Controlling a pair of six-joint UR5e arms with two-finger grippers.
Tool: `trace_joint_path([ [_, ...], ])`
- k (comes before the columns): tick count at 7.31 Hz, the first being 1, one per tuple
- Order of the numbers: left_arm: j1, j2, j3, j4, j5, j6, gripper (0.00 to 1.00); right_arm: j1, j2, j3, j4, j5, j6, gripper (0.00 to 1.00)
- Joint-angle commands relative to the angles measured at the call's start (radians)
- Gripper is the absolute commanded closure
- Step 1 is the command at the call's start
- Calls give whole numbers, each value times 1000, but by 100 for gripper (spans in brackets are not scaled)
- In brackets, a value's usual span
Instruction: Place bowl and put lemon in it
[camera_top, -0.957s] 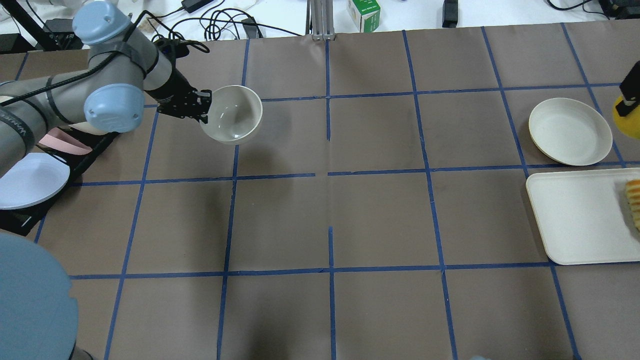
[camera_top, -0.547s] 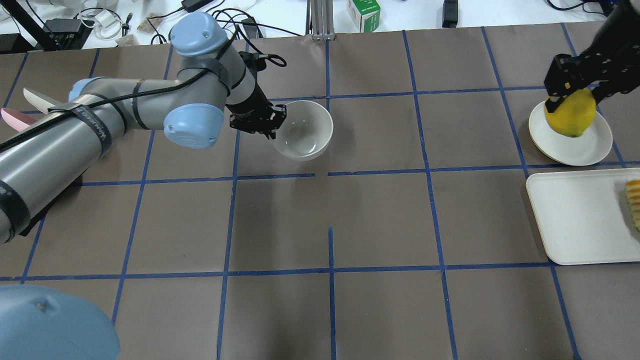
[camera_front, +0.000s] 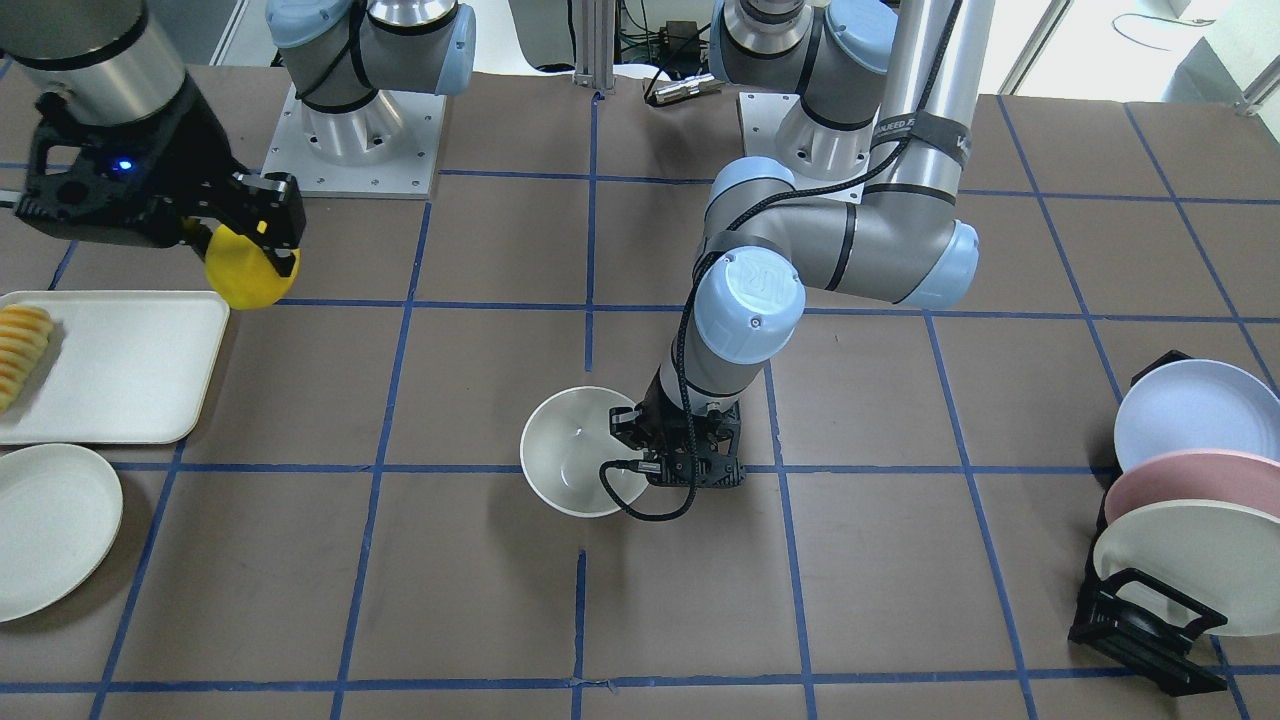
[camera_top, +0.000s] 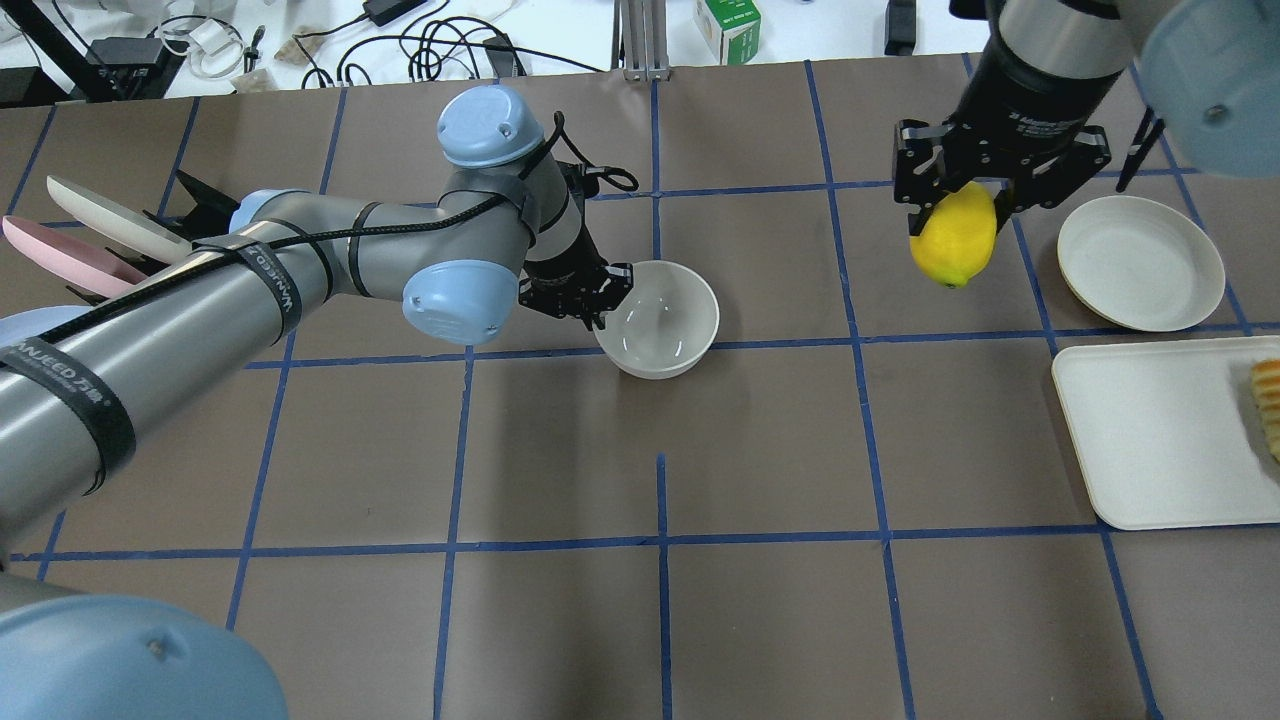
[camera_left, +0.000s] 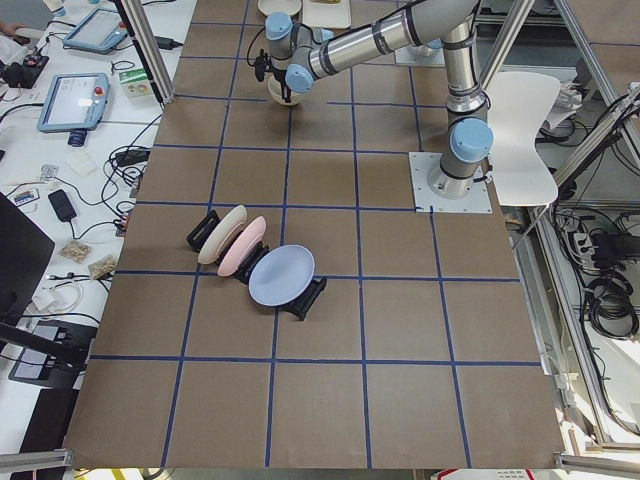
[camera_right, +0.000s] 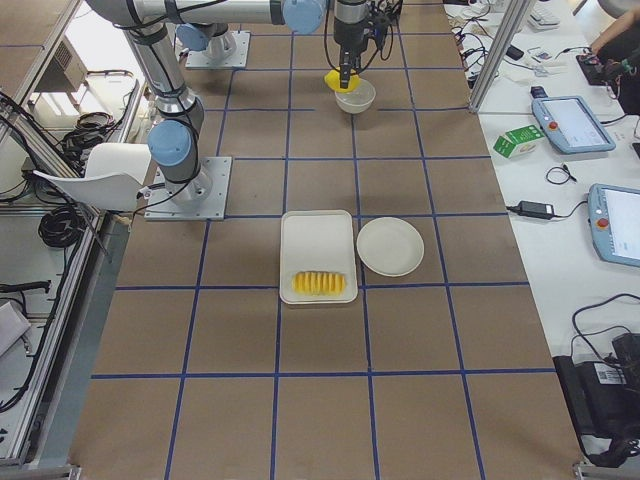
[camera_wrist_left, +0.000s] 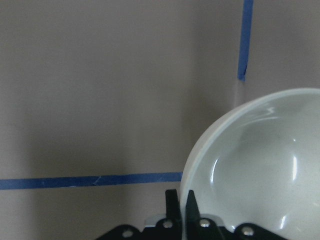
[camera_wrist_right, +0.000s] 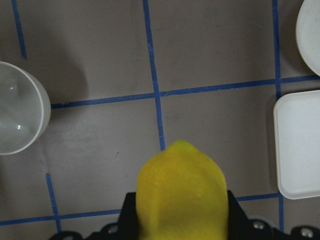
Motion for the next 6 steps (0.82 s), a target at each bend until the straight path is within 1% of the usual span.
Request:
trace_joint_path([
  [1, -2, 3, 1, 4, 7, 0, 0, 28, 30, 27, -54, 0, 25, 67],
  [2, 16, 27, 21, 2, 12, 11, 0, 28, 30, 28, -54, 0, 24, 67],
  [3, 46, 46, 52, -5, 50, 18, 0, 31, 30, 30, -59, 29, 25, 67],
  [4, 85, 52, 104, -51, 73, 30, 0, 40, 48, 30, -83, 81, 36, 67],
  [5, 119, 52, 174, -140, 76, 37, 0, 96, 104, 28, -162, 82, 107, 66],
  [6, 133, 58, 254, -270, 108, 46, 0, 196, 178, 25, -279, 67, 217, 65],
])
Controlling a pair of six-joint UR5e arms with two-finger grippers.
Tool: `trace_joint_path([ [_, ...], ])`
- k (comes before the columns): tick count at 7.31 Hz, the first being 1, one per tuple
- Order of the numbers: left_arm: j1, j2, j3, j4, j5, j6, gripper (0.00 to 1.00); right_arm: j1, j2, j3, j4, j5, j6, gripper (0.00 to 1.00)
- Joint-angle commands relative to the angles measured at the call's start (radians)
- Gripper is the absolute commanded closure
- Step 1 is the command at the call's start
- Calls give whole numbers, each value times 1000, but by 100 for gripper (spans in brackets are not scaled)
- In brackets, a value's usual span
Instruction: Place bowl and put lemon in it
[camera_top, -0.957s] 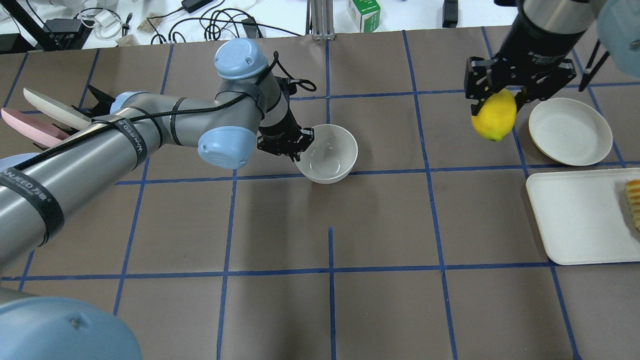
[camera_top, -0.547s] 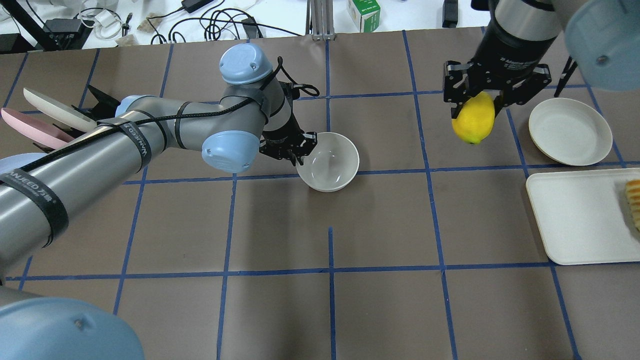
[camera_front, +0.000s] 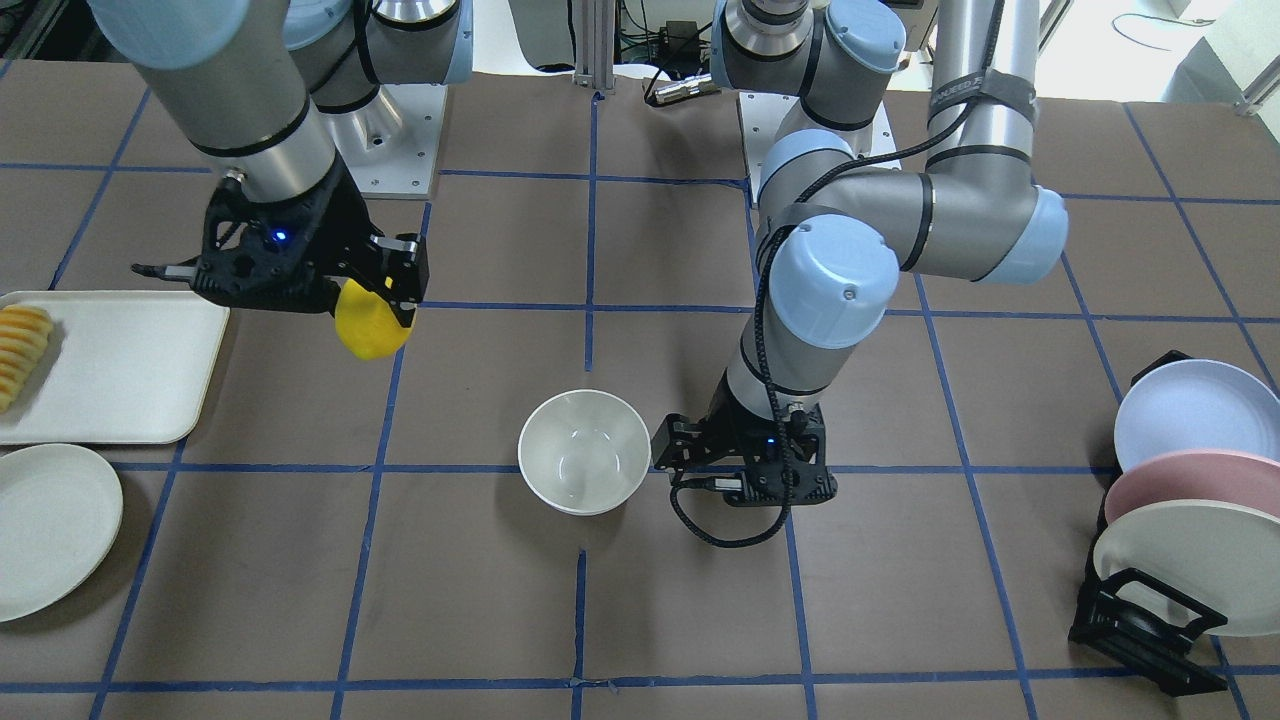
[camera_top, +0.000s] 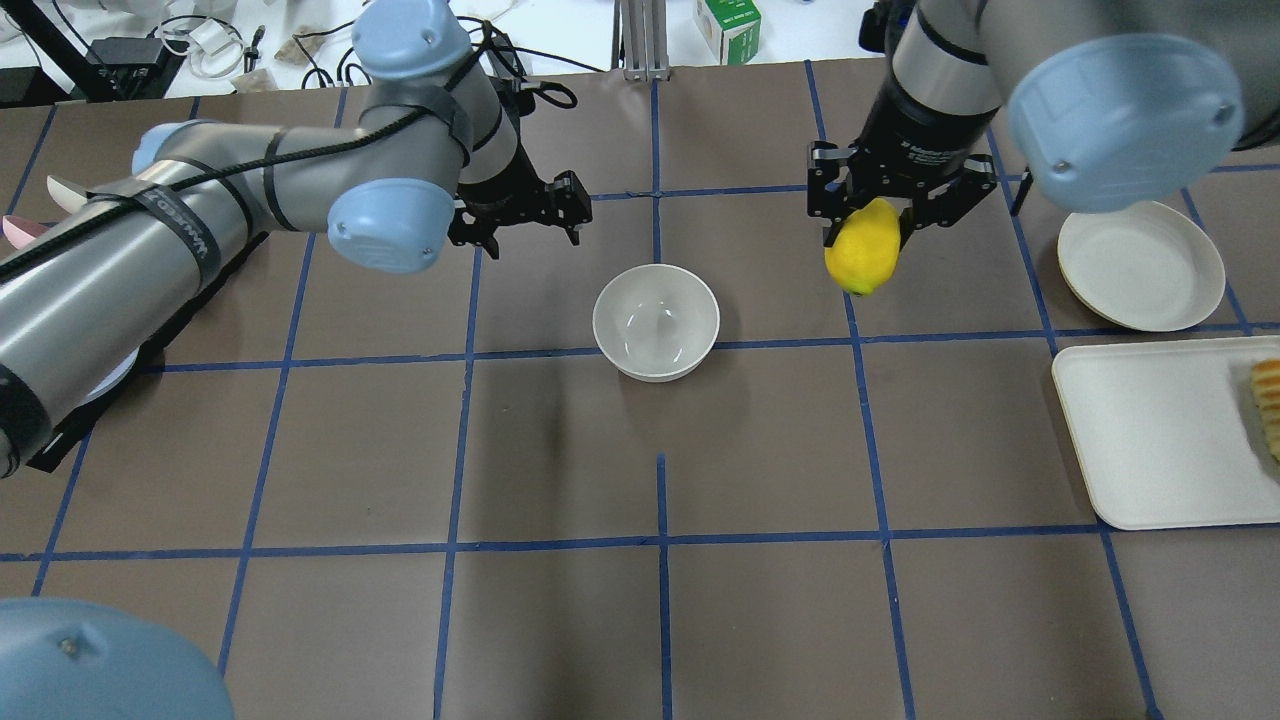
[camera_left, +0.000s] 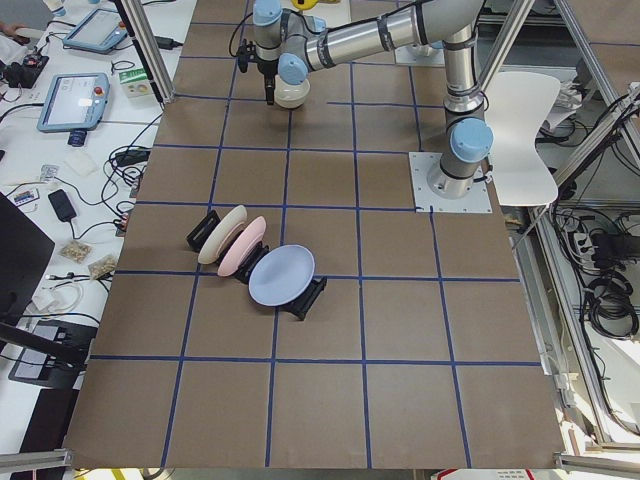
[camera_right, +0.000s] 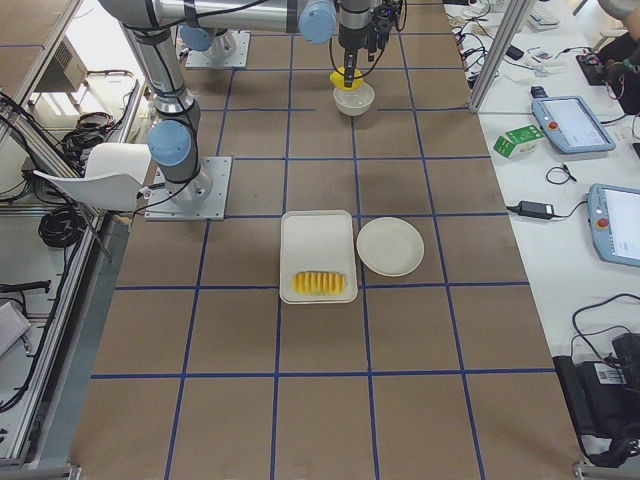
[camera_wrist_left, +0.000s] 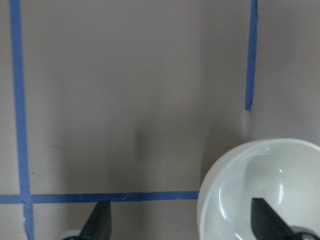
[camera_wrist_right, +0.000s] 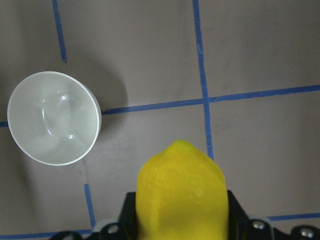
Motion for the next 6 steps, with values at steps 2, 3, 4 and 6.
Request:
trace_joint_path([
  [2, 42, 36, 140, -288, 64, 22, 0, 201, 210, -27, -264, -50, 181, 65],
  [3, 54, 68, 143, -364, 86, 22, 0, 234, 262, -27, -329, -53, 177, 65],
  [4, 55, 100, 148, -408, 136, 22, 0, 242, 308, -26, -372, -55, 167, 65],
  [6, 55, 154, 144, -511, 127, 23, 0, 249, 367, -22, -401, -55, 137, 65],
])
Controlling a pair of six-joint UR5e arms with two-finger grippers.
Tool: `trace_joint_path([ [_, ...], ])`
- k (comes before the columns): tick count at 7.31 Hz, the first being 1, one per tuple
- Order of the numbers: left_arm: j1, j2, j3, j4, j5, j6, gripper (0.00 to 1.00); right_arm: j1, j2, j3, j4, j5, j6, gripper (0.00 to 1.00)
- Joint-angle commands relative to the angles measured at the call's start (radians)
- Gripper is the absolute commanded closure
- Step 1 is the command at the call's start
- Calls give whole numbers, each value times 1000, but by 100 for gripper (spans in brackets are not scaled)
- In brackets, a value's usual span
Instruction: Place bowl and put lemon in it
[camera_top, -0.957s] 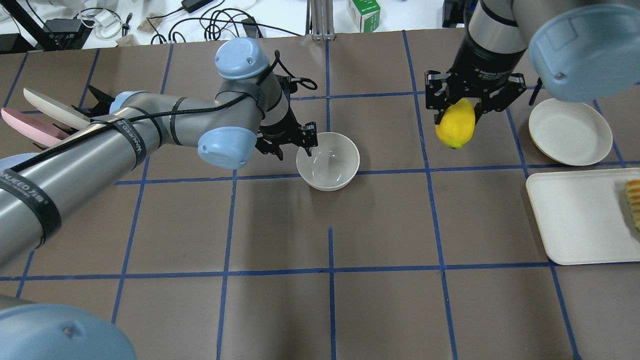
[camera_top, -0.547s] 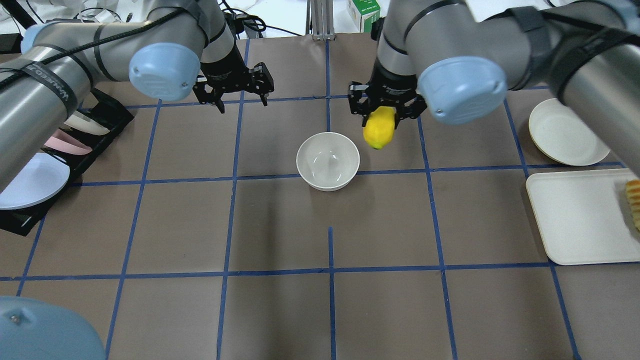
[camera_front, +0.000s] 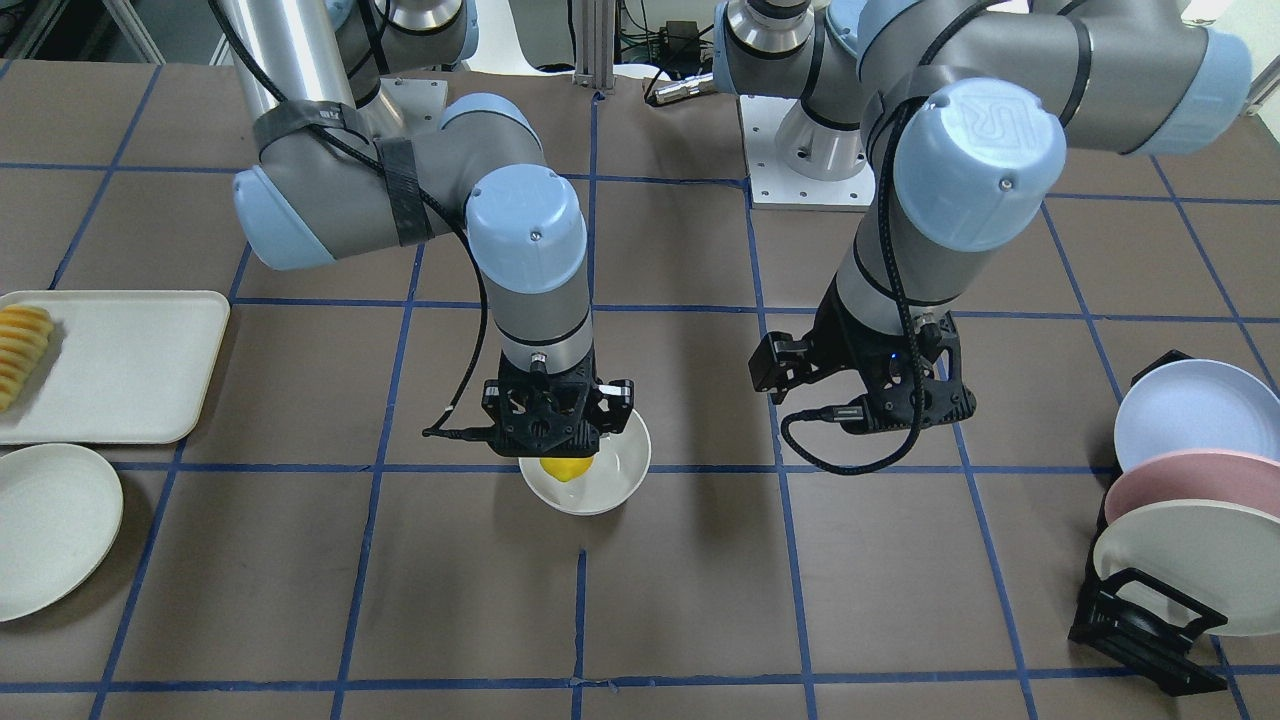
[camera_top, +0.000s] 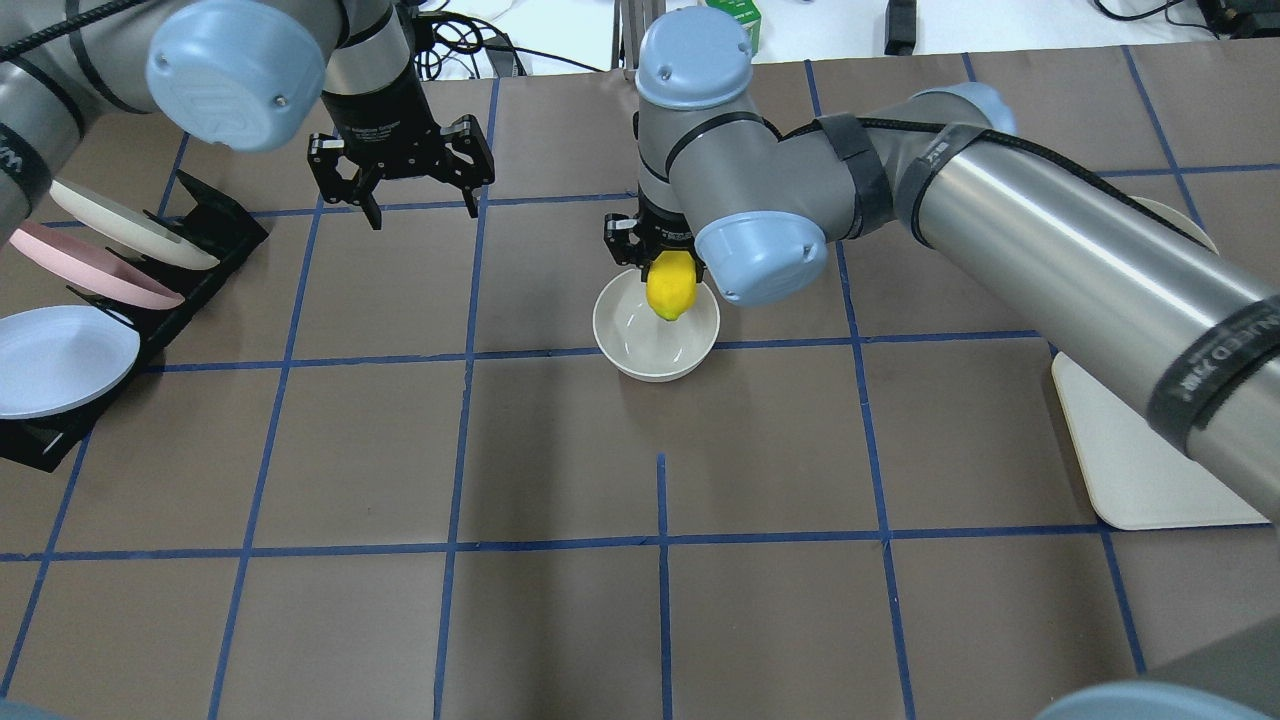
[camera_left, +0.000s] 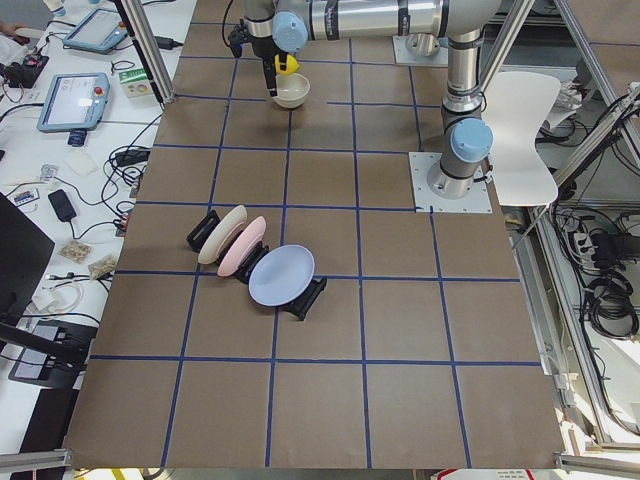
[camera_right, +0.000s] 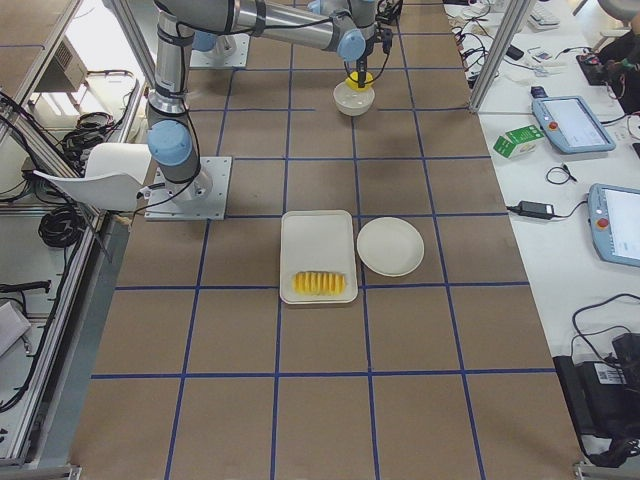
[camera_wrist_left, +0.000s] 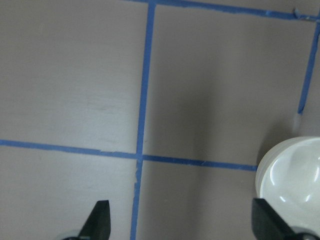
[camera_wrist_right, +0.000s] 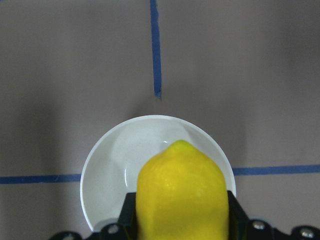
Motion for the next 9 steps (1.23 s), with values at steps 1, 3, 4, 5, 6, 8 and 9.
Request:
trace_joint_path([
  [1, -2, 66, -1, -129, 2, -12, 0, 16, 69, 6, -50, -1, -16, 65],
  [3, 0, 94, -19, -139, 10, -12, 0, 40, 102, 7, -50, -1, -15, 63],
  [4, 4, 97, -18, -136, 11, -11, 0, 40, 106, 7, -50, -1, -22, 57],
  [5, 4, 96, -18, -136, 11, -11, 0, 40, 111, 13, -50, -27, -71, 16],
  [6, 4, 92, -27, -136, 11, -11, 0, 40, 111, 19, -52, -41, -64, 0],
  [8, 4, 61, -41, -134, 13, -9, 0, 37, 74, 6, -49, -44, -71, 0],
  [9, 4, 65, -42, -136, 11, -9, 0, 19, -8, 19, -27, -41, -76, 0],
])
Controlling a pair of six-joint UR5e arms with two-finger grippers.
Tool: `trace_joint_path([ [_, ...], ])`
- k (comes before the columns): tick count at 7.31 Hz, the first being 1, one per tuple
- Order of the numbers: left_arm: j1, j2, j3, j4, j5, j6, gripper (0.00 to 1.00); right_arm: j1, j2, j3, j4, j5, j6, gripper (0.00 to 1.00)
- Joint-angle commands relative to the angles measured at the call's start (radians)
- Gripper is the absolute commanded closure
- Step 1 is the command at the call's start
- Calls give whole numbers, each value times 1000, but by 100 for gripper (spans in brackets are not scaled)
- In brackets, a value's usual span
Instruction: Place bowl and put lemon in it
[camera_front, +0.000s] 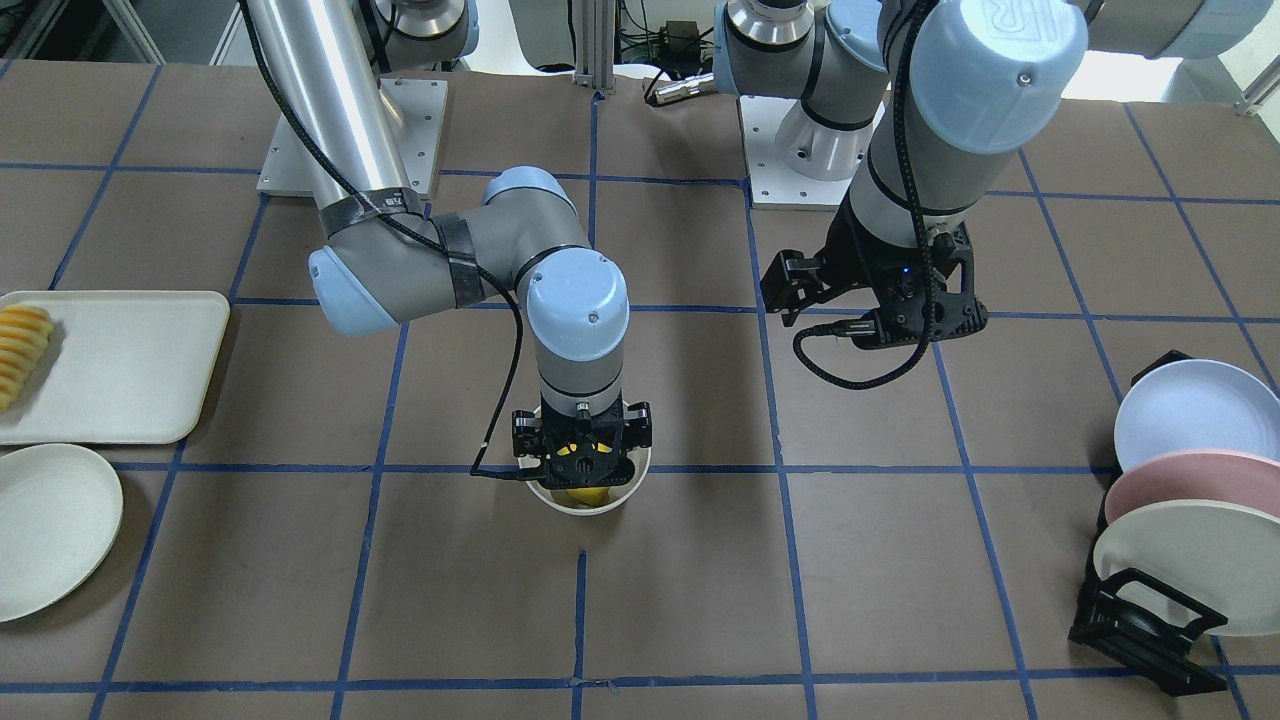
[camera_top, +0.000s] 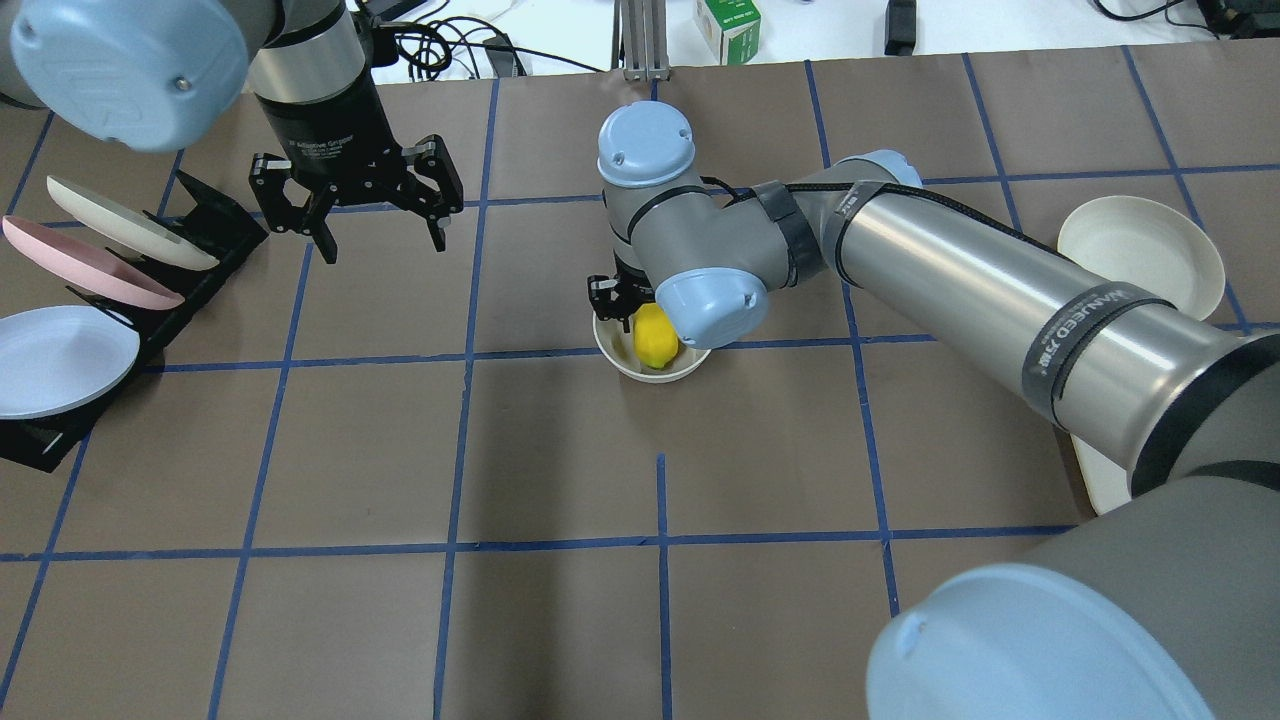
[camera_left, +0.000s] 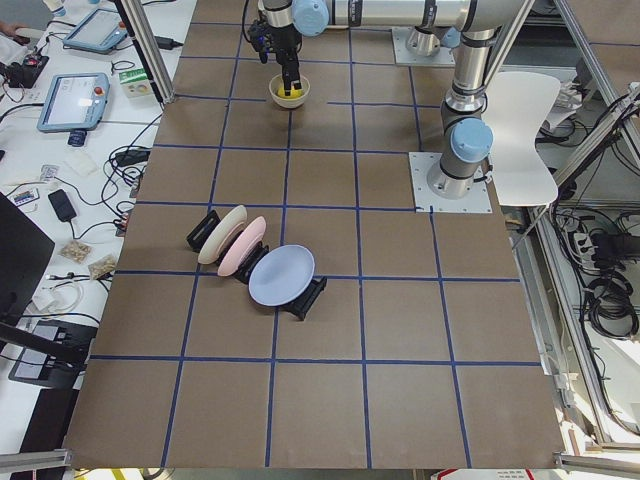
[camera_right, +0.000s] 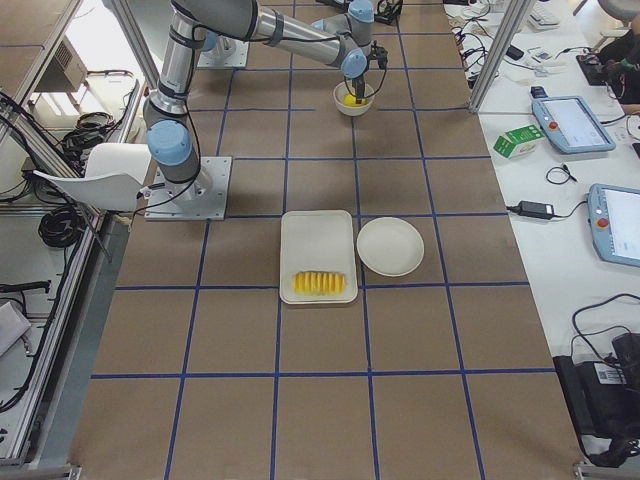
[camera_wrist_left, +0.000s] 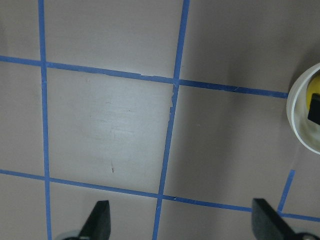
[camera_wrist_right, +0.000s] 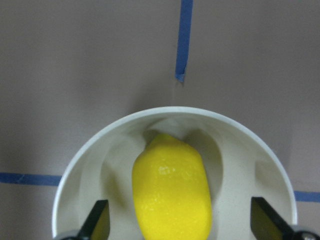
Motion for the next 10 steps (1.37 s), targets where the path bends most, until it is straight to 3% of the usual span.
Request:
trace_joint_path([
  [1, 0, 8, -3, -1, -1, -1, 0, -42, -168, -9, 153, 1, -9, 0],
  [3, -8, 33, 3, -4, 1, 4, 0, -174, -346, -23, 405, 14, -44, 0],
  [5, -8, 57, 15, -4, 2, 4, 0, -269, -466, -20, 563, 8, -157, 0],
  [7, -8, 70, 5, -4, -2, 2, 0, -373, -521, -4, 611, 7, -399, 0],
  [10, -12, 79, 14, -1, -7, 8, 0, -415, -547, 11, 563, 14, -436, 0],
])
